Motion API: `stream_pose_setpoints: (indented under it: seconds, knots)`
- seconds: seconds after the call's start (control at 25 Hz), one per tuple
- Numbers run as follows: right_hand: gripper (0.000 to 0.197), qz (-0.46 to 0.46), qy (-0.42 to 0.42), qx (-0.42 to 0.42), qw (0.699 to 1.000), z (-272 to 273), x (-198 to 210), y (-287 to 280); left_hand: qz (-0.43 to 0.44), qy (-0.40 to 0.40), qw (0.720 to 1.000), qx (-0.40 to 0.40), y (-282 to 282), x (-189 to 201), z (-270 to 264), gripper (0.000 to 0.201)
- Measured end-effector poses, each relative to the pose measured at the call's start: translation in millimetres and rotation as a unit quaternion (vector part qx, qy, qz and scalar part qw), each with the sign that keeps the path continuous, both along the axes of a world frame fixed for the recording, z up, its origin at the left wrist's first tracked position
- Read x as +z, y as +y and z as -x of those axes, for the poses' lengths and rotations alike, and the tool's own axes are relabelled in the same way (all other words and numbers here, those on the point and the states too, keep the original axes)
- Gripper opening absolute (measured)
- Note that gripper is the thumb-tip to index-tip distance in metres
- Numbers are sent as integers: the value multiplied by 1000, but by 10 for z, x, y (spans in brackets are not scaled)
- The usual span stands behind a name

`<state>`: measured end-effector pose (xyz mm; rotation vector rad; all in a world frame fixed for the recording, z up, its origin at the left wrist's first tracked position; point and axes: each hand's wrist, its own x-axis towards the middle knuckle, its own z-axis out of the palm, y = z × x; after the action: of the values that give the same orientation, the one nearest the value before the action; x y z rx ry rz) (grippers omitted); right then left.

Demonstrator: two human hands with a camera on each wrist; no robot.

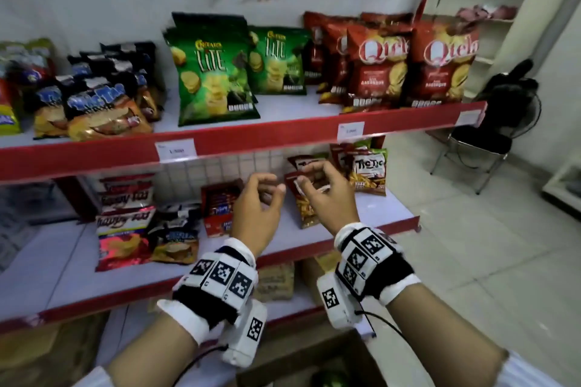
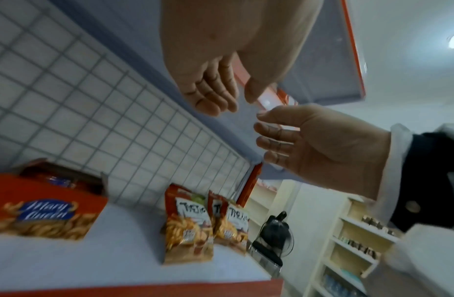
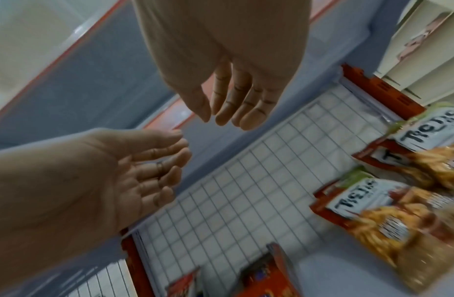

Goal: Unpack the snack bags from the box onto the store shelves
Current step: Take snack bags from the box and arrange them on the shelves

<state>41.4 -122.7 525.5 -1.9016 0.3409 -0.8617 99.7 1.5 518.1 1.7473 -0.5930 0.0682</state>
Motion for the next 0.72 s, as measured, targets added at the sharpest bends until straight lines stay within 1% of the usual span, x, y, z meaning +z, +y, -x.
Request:
stream_pose_setpoints:
  seconds: [0.12,0.24,0.32,0.44,0.6,0.68,0.72]
  knots:
    - [13,-17,77,26,997,83,-641,-128,-70,75,995,-7,-161,-648,64,25]
    - [17,-42,158,40,986,180,-1286,-301,-125,144,982,12,-294,-1300,121,27]
    - [19,-59,201,57,976,237,-1650,-401,-144,183,972,19,-341,-1660,169,29]
    - [22,-60,263,68,960,318,-2275,-544,-173,217,960,24,-409,-2265,238,28]
    - [25,-46,341,111,932,428,-3304,-695,-206,270,940,36,-461,-3242,256,19]
    - [25,-24,380,135,915,445,-3803,-739,-197,306,930,46,-428,-3709,265,24]
    - [27,-3,402,151,903,446,-4123,-743,-193,315,928,49,-393,-4006,284,26]
